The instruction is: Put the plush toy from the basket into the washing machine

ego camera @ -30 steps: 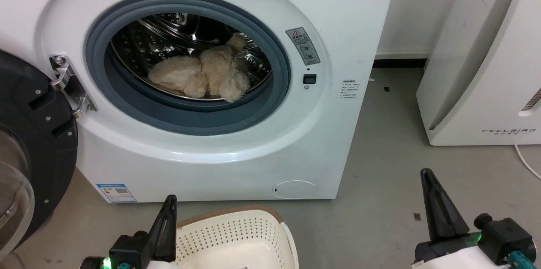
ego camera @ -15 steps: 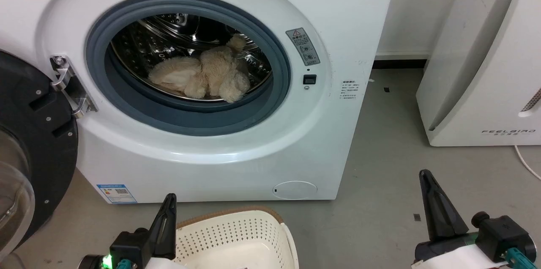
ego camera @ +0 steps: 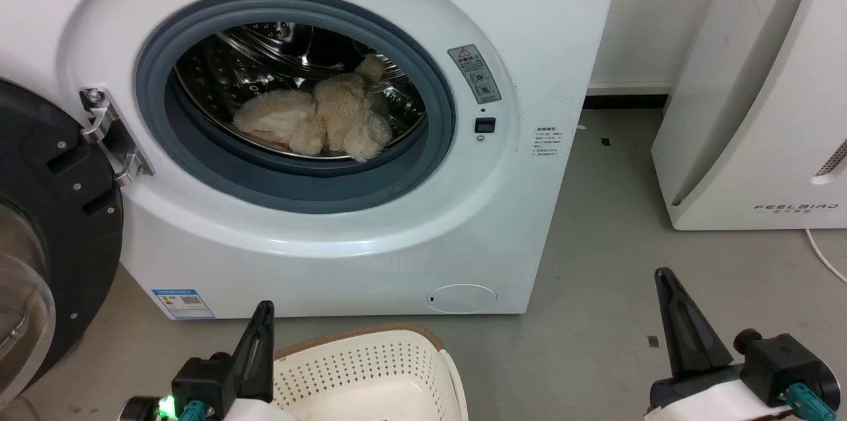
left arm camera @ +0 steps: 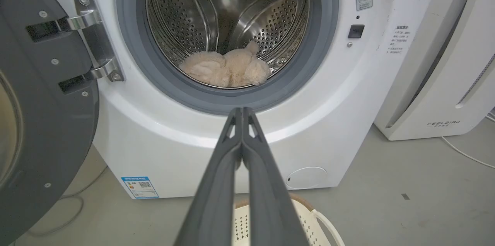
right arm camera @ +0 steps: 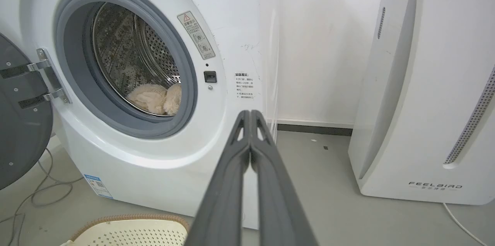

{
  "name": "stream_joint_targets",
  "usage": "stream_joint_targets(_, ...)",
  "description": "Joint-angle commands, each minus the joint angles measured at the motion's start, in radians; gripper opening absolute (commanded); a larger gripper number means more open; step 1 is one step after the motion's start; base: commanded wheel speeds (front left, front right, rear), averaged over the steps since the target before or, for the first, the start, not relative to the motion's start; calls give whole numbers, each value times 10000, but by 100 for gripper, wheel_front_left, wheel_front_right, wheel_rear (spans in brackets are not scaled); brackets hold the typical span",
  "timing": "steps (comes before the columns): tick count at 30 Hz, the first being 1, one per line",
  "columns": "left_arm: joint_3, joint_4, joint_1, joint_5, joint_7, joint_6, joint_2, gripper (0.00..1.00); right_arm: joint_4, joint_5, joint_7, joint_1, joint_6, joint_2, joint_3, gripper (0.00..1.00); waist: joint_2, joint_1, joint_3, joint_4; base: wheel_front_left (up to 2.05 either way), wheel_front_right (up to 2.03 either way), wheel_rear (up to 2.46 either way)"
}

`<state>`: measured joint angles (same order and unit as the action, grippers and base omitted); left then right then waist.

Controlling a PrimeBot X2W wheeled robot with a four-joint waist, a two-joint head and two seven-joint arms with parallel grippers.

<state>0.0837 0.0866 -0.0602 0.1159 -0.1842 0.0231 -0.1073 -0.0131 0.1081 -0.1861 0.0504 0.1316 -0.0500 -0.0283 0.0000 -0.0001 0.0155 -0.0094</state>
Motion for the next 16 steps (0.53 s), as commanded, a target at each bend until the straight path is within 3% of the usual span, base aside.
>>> stream_joint_targets(1, -50, -91, 146, -89, 49, -46, 43, 0, 22, -76, 64, -133, -3, -1, 28, 0, 0, 1, -3, 2, 0, 0, 0)
stream_joint_targets(16, -185, -223, 224, -272, 356, -78, 133, 0, 41, -248, 372, -197, -4, -1, 72, 0, 0, 1, -29, 18, 0, 0, 0)
